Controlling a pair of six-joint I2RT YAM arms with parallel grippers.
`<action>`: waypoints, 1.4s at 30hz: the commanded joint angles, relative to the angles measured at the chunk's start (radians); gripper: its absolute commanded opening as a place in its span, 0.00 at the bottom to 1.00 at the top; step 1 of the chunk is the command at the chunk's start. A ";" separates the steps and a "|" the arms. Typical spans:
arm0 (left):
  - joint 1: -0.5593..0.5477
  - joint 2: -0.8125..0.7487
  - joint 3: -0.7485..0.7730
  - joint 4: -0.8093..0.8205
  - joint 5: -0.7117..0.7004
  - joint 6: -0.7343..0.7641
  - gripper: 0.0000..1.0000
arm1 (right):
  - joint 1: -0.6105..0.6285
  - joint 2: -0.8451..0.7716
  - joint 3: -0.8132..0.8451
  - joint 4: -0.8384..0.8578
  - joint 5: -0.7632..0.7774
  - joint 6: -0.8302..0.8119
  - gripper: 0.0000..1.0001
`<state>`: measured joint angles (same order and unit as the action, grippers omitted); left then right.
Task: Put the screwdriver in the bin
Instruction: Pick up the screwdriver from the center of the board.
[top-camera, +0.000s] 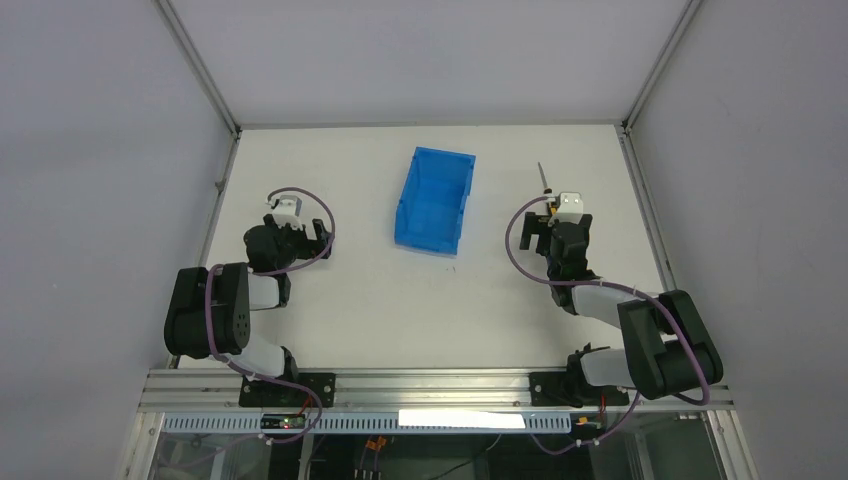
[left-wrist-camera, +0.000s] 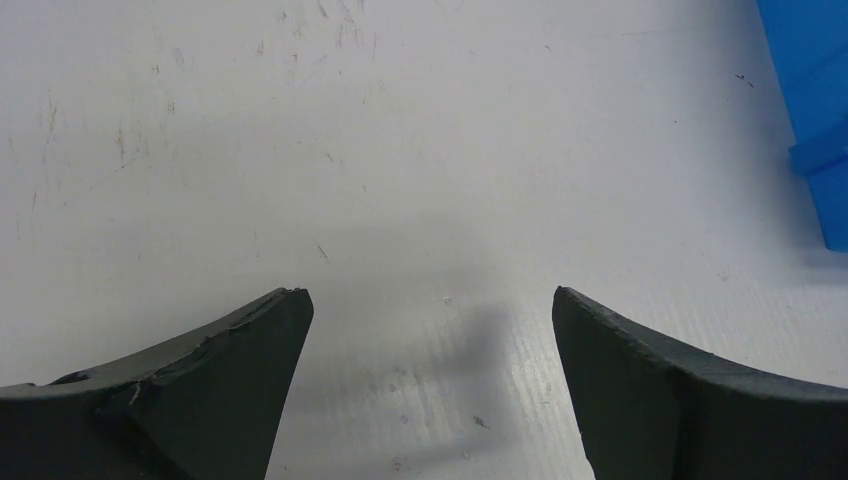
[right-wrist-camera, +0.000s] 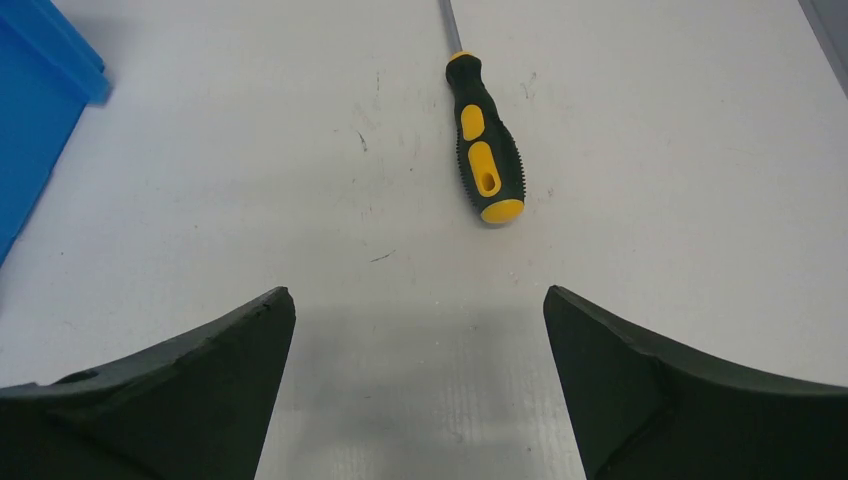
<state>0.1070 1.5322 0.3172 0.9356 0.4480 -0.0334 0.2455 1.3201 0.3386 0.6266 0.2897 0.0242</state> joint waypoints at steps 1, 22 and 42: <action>0.011 -0.003 -0.003 0.048 0.015 0.010 0.99 | -0.004 -0.003 0.032 0.028 -0.004 0.011 0.99; 0.011 -0.004 -0.002 0.046 0.015 0.010 0.99 | -0.004 -0.156 0.110 -0.147 0.048 -0.003 0.99; 0.011 -0.004 -0.001 0.046 0.016 0.010 0.99 | -0.003 -0.270 0.781 -0.937 0.011 -0.059 0.99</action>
<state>0.1070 1.5322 0.3172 0.9356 0.4480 -0.0334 0.2455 1.0554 0.9806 -0.1646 0.3244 0.0128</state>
